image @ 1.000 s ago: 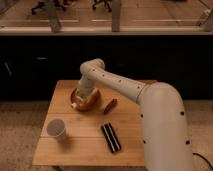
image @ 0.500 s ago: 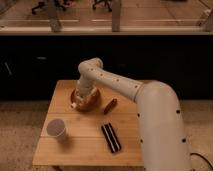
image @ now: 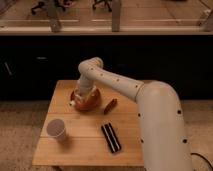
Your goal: Place the bottle in the ceramic bowl
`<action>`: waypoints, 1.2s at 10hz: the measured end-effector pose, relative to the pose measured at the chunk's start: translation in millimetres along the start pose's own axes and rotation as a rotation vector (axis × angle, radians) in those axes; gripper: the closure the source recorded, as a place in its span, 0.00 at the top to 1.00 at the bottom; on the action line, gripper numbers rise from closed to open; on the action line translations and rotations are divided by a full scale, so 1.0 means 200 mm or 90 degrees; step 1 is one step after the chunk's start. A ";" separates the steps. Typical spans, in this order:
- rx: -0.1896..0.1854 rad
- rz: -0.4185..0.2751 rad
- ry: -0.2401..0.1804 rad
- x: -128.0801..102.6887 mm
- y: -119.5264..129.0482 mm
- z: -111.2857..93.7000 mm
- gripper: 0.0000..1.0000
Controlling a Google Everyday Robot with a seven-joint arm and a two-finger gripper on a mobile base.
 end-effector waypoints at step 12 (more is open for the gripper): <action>0.012 0.021 0.000 0.01 -0.01 -0.05 0.80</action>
